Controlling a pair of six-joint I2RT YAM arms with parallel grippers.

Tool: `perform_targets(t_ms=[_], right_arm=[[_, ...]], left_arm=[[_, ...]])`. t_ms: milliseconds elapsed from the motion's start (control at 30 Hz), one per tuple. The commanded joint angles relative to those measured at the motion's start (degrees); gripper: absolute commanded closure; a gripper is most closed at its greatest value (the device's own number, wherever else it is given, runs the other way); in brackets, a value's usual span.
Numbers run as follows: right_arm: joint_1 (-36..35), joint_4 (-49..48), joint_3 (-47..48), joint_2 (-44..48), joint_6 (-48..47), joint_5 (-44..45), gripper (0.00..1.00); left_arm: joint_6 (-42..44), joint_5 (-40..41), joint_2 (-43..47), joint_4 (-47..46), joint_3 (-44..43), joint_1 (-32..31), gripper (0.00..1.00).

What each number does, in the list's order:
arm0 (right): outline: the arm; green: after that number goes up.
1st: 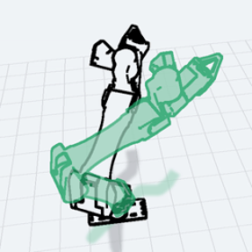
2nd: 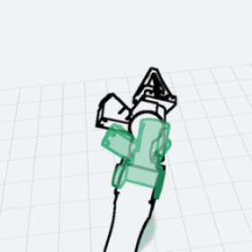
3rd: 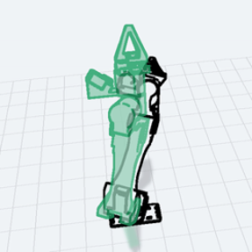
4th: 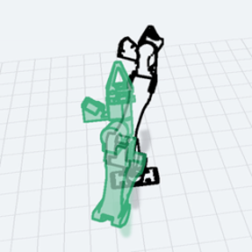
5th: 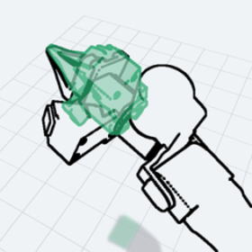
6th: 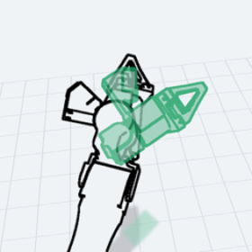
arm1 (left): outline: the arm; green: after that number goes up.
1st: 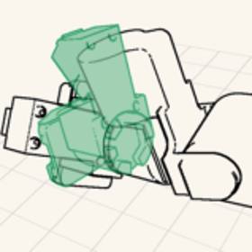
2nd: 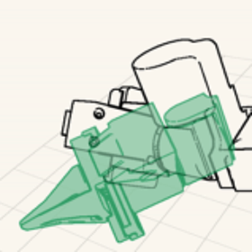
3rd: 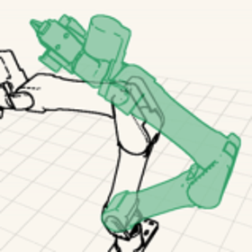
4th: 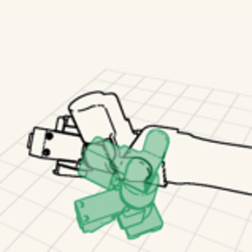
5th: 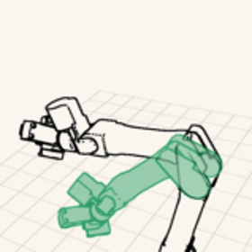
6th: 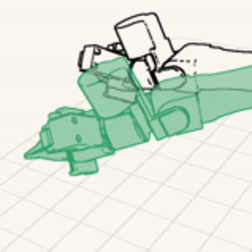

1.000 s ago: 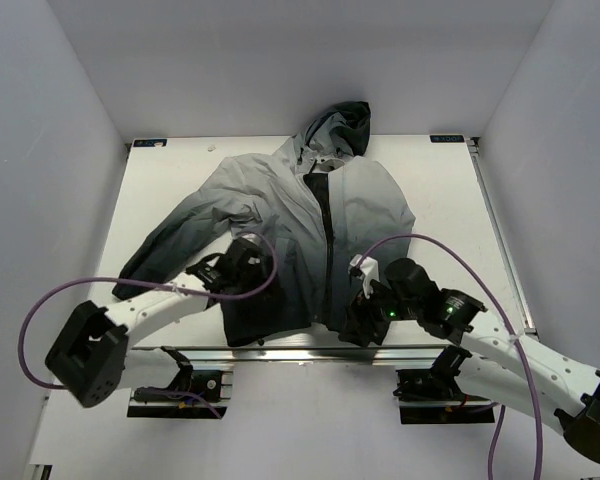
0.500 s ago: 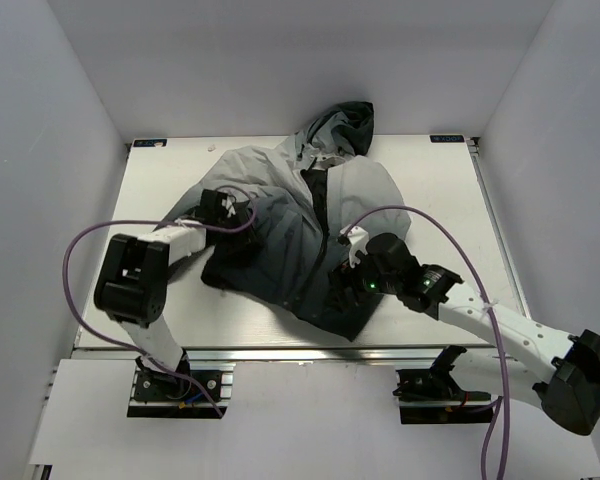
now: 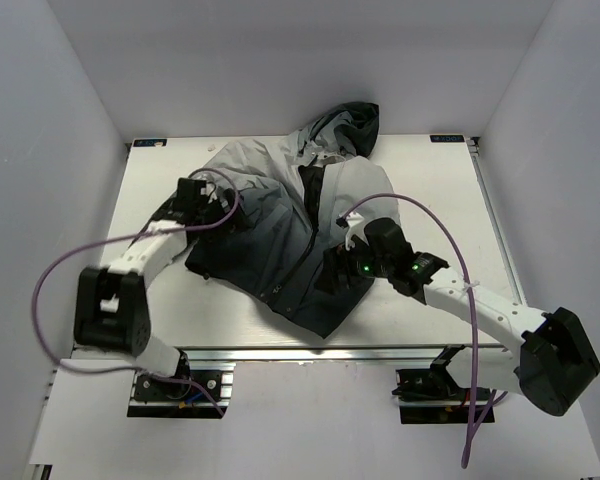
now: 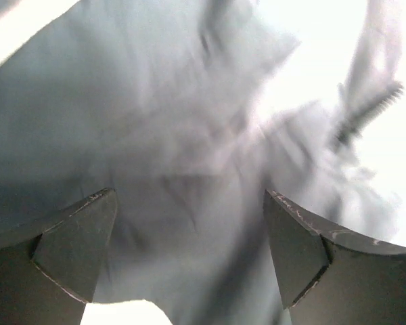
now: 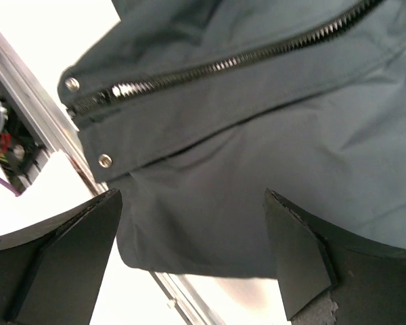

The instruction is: Zip up the jacket

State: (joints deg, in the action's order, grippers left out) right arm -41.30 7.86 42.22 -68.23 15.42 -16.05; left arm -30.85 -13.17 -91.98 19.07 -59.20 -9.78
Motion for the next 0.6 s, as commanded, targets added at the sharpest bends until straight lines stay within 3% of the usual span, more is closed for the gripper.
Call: perform_targets(t_ms=[0,167,267,433,567], right_arm=[[0.43,-5.92,1.91,-0.06,1.63,-1.79,0.11],[0.87,-7.24,1.2,-0.15,2.77,-1.26,0.11],[0.87,-7.16,1.38,0.2,3.39,-0.74,0.11],[0.96,-7.24,0.5,2.13,4.0,-0.12,0.11],[1.04,-7.24,-0.2,3.1,4.97,-0.12,0.11]], left_arm=[[-6.92,-2.82,12.24,5.97,5.22,-0.24,0.02],[-12.47,-12.02,30.26,6.16,18.58,-0.59,0.02],[-16.77,-17.31,38.86,1.7,25.87,-1.46,0.02],[-22.23,-21.28,43.56,-5.7,34.49,-6.37,0.04],[-23.55,-19.45,41.98,-13.97,38.02,-14.11,0.17]])
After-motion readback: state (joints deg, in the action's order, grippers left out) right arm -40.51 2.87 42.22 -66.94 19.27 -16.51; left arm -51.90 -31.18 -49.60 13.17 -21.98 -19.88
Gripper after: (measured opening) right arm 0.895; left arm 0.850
